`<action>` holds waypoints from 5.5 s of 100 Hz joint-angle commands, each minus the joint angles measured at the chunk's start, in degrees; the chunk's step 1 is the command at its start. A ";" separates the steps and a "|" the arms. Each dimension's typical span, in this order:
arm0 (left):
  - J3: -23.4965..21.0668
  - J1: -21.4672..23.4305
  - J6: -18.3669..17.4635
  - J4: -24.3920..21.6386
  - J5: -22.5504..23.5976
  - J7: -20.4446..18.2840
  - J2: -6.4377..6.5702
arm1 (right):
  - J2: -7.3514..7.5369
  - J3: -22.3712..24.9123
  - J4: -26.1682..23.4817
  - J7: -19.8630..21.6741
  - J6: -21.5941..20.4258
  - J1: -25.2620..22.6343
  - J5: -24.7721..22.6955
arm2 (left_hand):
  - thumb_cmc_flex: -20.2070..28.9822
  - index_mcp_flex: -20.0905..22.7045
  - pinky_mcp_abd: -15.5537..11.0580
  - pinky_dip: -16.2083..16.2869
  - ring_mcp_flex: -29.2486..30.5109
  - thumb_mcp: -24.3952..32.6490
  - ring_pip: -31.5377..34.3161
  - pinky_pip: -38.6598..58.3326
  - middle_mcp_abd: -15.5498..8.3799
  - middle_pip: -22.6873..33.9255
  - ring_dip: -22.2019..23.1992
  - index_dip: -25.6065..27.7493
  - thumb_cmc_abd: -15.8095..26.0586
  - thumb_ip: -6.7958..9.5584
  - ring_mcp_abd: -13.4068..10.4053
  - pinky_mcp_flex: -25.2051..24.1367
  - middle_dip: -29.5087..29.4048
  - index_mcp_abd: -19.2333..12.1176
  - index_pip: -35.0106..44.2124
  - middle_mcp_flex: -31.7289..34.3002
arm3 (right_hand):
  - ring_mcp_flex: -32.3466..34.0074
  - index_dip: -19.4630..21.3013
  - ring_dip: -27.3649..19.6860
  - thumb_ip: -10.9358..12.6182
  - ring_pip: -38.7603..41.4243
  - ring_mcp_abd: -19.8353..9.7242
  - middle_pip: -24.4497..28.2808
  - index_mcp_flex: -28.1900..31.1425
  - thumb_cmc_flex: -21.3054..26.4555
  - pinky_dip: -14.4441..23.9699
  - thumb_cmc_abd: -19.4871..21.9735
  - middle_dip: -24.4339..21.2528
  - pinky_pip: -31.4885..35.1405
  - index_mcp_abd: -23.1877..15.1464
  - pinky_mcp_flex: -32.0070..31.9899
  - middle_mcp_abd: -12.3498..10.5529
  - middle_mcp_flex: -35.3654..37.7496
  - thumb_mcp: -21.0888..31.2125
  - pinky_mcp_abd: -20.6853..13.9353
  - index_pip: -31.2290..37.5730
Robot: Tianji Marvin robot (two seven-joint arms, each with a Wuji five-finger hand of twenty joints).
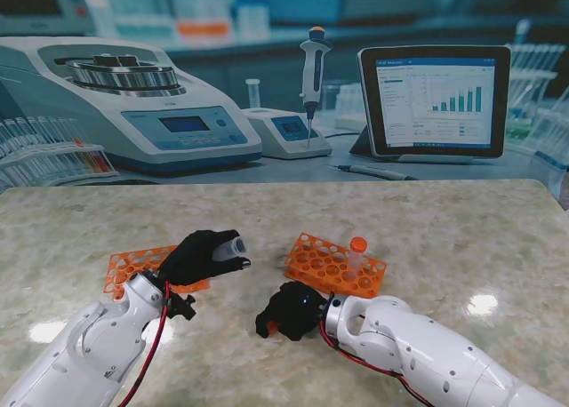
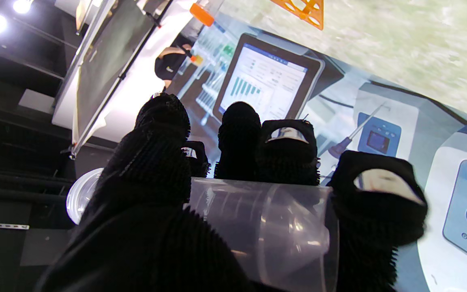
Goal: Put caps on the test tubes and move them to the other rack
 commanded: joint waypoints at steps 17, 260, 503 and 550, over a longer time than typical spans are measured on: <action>-0.19 0.30 -0.09 -0.29 0.12 -0.01 0.01 | 1.18 3.19 -3.16 1.31 -0.37 -3.39 -2.41 | 0.42 0.75 -1.93 -1.95 0.77 -0.33 -0.27 5.75 -1.91 -0.46 -0.40 2.94 2.89 -0.54 -0.94 1.24 -0.25 -3.27 4.44 0.37 | -2.33 -0.45 1.45 0.32 -2.15 -1.17 -4.01 -2.76 -2.06 2.60 0.20 -1.67 3.00 3.17 -3.55 -2.43 -2.98 -2.54 0.27 -0.26; 0.00 0.20 -0.40 -0.25 0.23 -0.34 0.11 | 1.77 2.59 -5.93 7.24 3.12 -2.54 -3.02 | 0.43 0.73 -1.90 -1.99 0.72 -0.32 -0.53 5.73 -1.95 -0.55 -0.48 2.96 2.87 -0.55 -0.79 1.19 -0.31 -3.27 4.42 0.33 | -12.39 0.10 -7.55 5.87 -7.14 0.83 -11.04 -4.76 -12.32 5.92 4.40 -21.34 -0.72 9.69 -13.33 -0.52 -11.89 -11.50 1.34 -11.10; 0.15 0.18 -0.16 -0.45 0.27 -0.65 0.19 | 1.28 1.68 -3.79 3.68 9.14 -2.30 -4.37 | 0.43 0.75 -1.79 -1.95 0.66 -0.28 -0.66 5.53 -2.02 -0.61 -0.51 3.01 2.83 -0.56 -0.76 0.97 -0.35 -3.27 4.38 0.30 | -7.86 2.69 -12.78 5.14 -11.37 1.12 -6.42 -2.41 -13.75 -5.04 1.81 -17.20 -4.80 11.03 -7.02 0.95 -8.65 -11.69 -0.15 -9.16; 0.24 0.15 -0.07 -0.52 0.28 -0.71 0.20 | 1.08 1.13 -2.66 1.36 10.42 -2.45 -4.73 | 0.43 0.73 -1.77 -1.95 0.66 -0.26 -0.76 5.49 -2.03 -0.63 -0.55 3.00 2.73 -0.57 -0.77 0.94 -0.37 -3.26 4.36 0.32 | -4.62 5.75 -10.47 5.23 -9.70 0.63 -3.99 -0.94 -12.46 -2.73 0.99 -14.15 -3.00 9.85 -4.69 0.43 -6.79 -10.14 0.93 -7.00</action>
